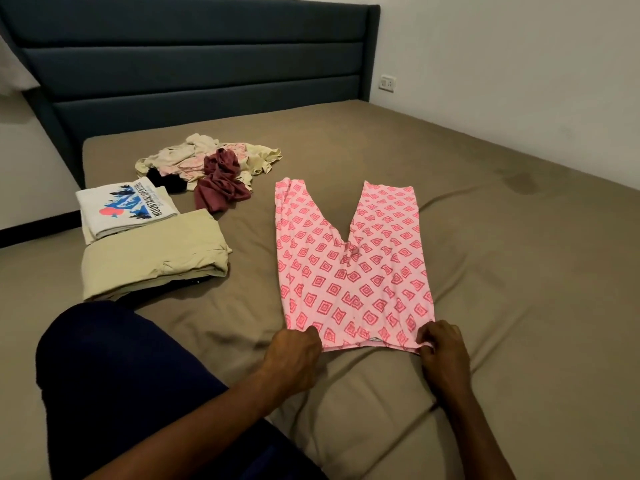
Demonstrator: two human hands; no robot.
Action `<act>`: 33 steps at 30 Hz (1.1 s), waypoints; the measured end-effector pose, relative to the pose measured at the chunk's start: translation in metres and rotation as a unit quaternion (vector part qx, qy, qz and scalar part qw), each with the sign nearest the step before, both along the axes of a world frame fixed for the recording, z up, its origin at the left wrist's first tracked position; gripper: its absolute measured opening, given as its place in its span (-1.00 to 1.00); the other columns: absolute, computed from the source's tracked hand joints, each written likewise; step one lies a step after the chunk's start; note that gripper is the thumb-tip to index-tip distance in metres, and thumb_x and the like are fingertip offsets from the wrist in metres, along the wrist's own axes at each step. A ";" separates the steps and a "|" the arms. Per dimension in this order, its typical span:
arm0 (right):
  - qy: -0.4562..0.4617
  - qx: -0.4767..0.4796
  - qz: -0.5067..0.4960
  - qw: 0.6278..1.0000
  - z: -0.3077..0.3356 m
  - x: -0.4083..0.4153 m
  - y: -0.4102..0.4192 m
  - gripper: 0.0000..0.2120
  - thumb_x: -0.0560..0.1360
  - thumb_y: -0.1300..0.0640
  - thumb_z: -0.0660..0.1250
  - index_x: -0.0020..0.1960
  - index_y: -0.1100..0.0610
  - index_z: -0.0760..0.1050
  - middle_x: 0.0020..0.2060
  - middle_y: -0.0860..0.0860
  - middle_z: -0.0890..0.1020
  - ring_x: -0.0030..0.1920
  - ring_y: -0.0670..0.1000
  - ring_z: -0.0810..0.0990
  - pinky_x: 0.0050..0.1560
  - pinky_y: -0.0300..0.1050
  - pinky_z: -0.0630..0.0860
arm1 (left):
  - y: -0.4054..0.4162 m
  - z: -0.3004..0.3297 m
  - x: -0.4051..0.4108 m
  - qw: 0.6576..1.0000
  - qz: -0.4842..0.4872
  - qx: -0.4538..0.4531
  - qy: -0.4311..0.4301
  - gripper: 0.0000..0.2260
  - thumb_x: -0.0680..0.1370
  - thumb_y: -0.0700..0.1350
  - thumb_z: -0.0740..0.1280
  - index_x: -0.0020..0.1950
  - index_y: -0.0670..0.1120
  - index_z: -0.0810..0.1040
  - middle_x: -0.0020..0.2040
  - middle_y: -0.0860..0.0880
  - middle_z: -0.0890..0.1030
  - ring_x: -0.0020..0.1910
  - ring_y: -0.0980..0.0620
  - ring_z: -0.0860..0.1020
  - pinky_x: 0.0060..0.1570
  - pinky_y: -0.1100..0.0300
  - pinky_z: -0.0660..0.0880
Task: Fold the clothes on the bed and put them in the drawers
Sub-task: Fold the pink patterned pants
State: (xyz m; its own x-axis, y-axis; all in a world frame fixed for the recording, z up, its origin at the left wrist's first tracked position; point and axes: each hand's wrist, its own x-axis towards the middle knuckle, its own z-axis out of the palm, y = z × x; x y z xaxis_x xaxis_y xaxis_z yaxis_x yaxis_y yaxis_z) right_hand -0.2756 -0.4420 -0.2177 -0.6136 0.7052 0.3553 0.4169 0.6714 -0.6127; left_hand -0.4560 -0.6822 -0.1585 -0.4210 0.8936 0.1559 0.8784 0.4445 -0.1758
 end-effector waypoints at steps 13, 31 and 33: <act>0.005 -0.007 -0.085 0.996 0.013 -0.021 0.033 -0.88 0.43 0.19 0.40 -0.10 0.00 0.65 -0.07 0.00 0.65 0.01 0.15 0.56 -0.03 0.09 0.49 | 0.011 -0.007 -0.071 0.949 0.230 0.104 -0.189 -0.56 0.61 0.26 0.26 0.24 -0.09 0.43 0.17 -0.08 0.64 0.10 -0.08 0.63 -0.04 0.11 0.48; -0.206 0.155 0.130 0.957 -0.003 -0.316 0.036 -0.45 0.63 -0.17 0.09 0.45 0.14 0.46 0.50 0.25 0.42 0.48 0.31 0.42 0.48 0.30 0.29 | 0.138 -0.024 -0.256 0.837 0.328 0.258 -0.354 -0.57 0.45 0.07 0.50 0.15 -0.12 0.45 0.07 -0.09 0.62 0.00 -0.10 0.64 -0.07 0.06 0.60; -0.227 0.160 0.115 0.954 -0.002 -0.342 0.040 -0.44 0.64 -0.18 0.08 0.47 0.14 0.44 0.51 0.26 0.40 0.50 0.32 0.38 0.51 0.29 0.23 | 0.155 -0.018 -0.282 0.823 0.355 0.259 -0.360 -0.51 0.46 0.05 0.50 0.23 -0.17 0.43 0.13 -0.13 0.60 0.08 -0.15 0.62 0.00 0.03 0.57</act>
State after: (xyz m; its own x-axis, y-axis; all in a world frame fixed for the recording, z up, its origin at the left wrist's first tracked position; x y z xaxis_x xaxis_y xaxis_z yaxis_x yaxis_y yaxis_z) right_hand -0.6175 -0.4017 -0.2197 -0.8812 0.4325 0.1911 0.4087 0.8999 -0.1521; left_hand -0.7380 -0.5271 -0.1765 -0.9583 0.2746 -0.0795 0.1590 0.7430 0.6501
